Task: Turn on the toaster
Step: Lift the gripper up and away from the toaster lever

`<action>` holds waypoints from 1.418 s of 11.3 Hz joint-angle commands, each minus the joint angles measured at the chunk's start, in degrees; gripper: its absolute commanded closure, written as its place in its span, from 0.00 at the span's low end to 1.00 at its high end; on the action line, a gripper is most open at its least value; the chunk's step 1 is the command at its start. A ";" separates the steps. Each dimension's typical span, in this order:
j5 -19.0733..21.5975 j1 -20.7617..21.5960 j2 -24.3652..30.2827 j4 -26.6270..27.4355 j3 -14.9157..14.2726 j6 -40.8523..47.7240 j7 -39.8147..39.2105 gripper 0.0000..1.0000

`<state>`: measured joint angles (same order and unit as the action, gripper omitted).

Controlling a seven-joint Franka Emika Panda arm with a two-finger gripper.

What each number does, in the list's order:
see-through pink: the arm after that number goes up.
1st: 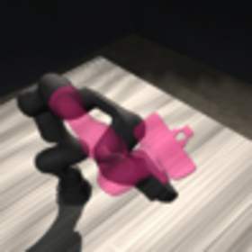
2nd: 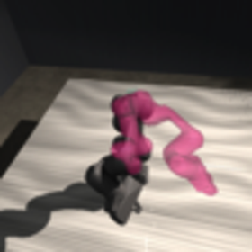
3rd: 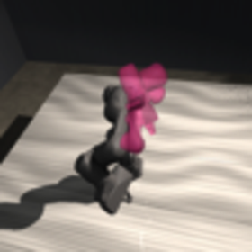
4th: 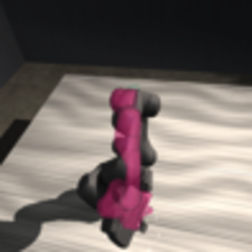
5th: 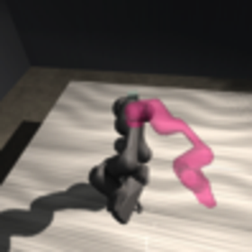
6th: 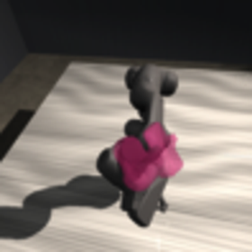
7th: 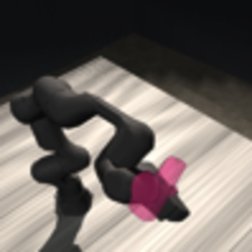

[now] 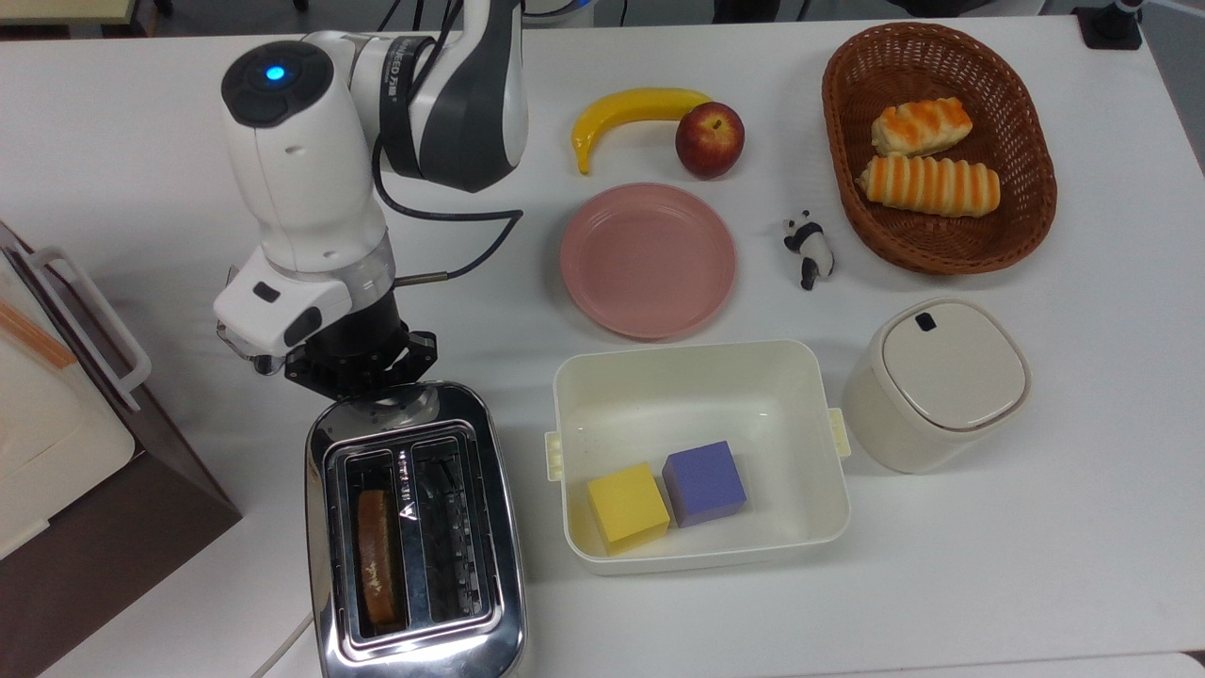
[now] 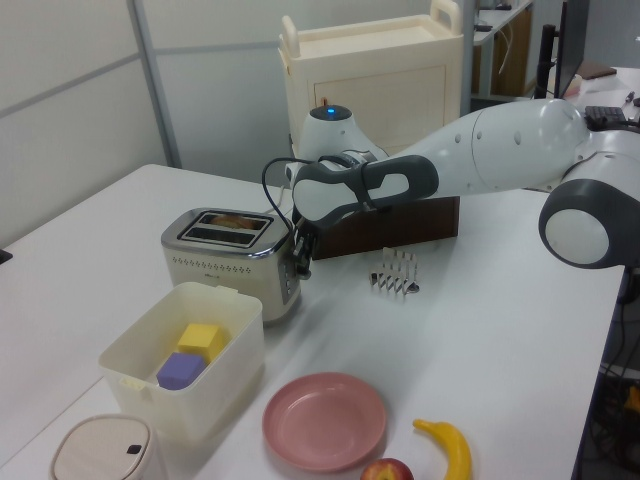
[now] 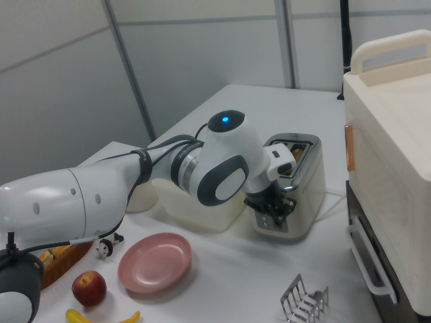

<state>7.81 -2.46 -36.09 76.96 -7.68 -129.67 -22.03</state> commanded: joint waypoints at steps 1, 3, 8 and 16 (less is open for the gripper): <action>0.10 -0.17 6.45 1.44 -0.32 -0.59 -0.29 0.93; 0.10 -0.18 9.96 1.35 -0.41 4.92 -0.47 0.85; -1.12 -1.40 17.00 1.35 -1.28 19.07 -0.90 0.38; -4.99 -1.93 20.27 1.35 -1.37 31.05 0.06 0.00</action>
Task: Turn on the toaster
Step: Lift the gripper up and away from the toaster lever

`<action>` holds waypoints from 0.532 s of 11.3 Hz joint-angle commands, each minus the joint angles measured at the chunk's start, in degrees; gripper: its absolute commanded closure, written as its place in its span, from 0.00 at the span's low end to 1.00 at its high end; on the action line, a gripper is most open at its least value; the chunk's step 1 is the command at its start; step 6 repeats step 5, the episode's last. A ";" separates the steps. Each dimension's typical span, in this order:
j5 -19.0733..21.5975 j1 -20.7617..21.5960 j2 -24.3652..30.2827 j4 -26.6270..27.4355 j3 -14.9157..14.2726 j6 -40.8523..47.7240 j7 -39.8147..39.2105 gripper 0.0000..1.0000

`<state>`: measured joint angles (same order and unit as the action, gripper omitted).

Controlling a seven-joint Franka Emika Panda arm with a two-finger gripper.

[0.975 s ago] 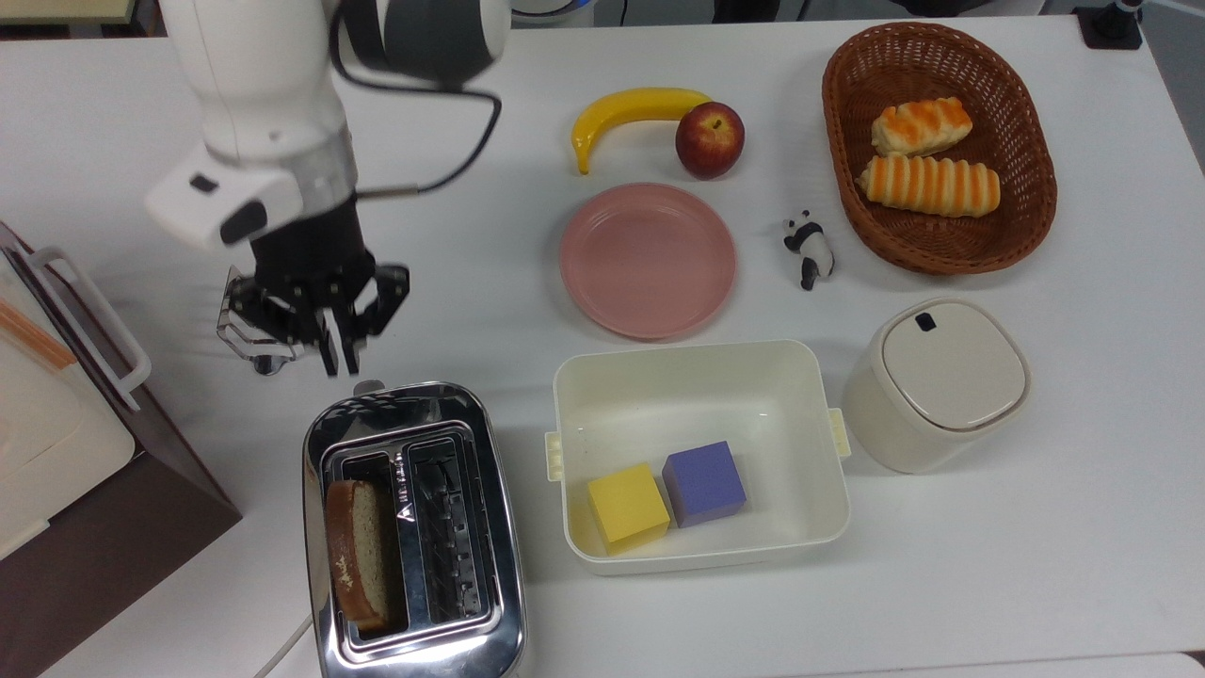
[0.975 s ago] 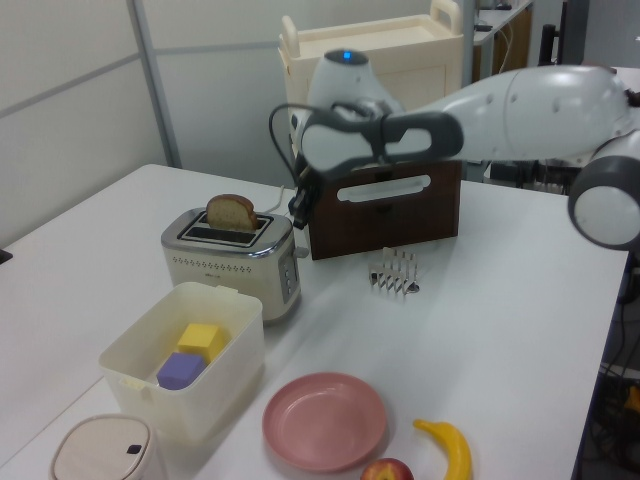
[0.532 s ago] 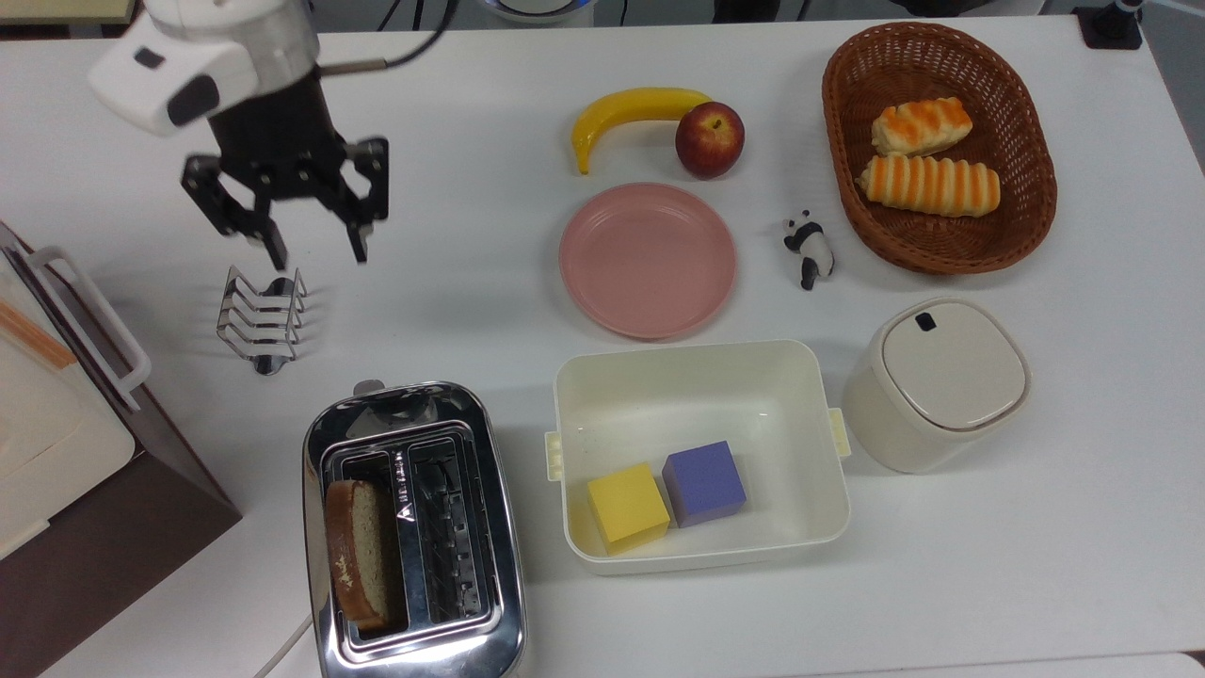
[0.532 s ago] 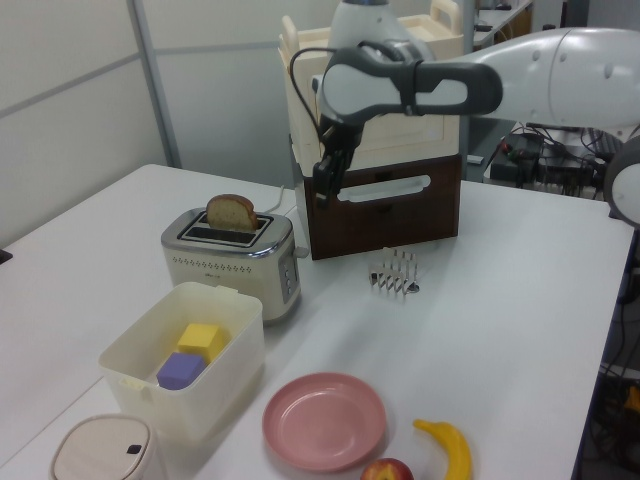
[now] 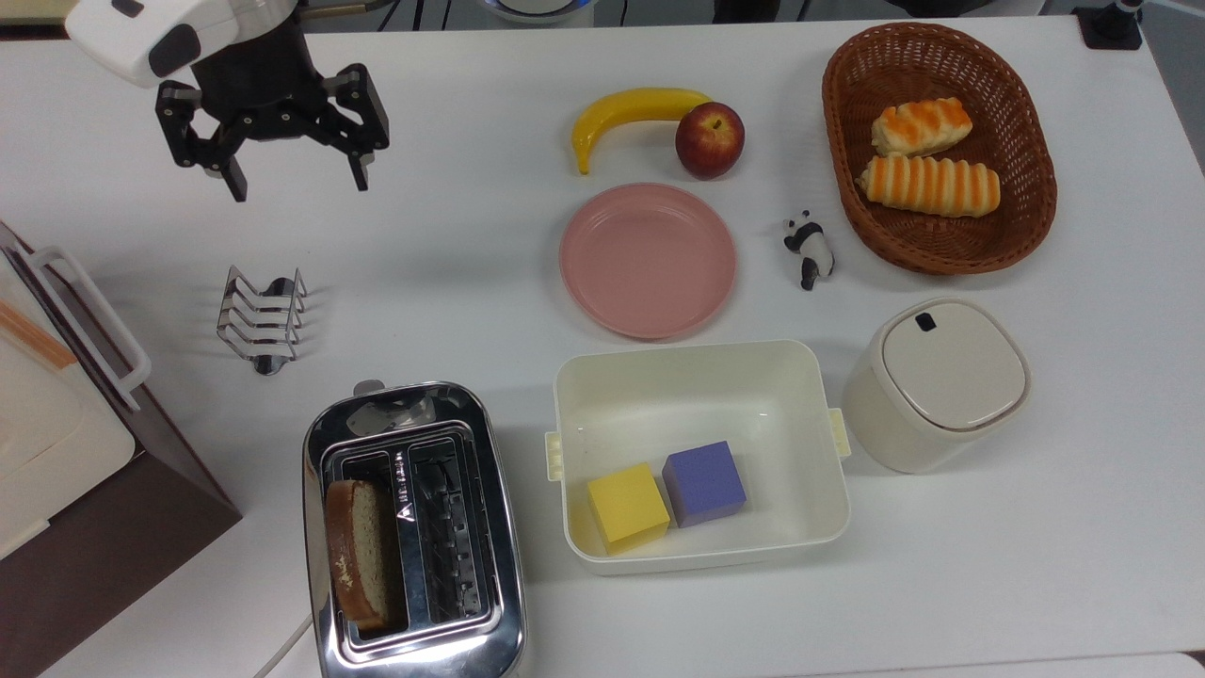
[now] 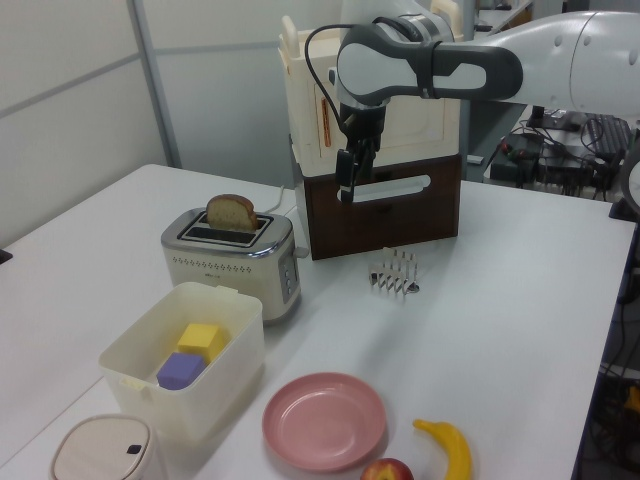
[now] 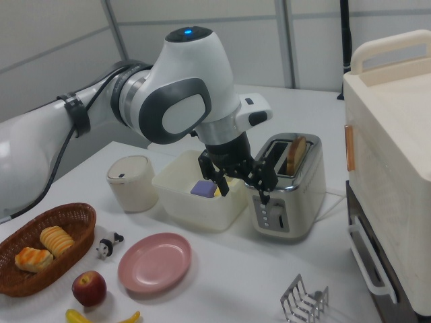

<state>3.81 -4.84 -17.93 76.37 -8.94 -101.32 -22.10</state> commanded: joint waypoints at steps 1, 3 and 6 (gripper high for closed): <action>-0.99 0.45 2.11 1.94 -0.12 2.88 0.56 0.00; -0.82 0.27 2.37 2.03 -0.20 2.97 1.09 0.00; -1.08 0.36 2.72 2.12 -0.20 2.97 -0.13 0.00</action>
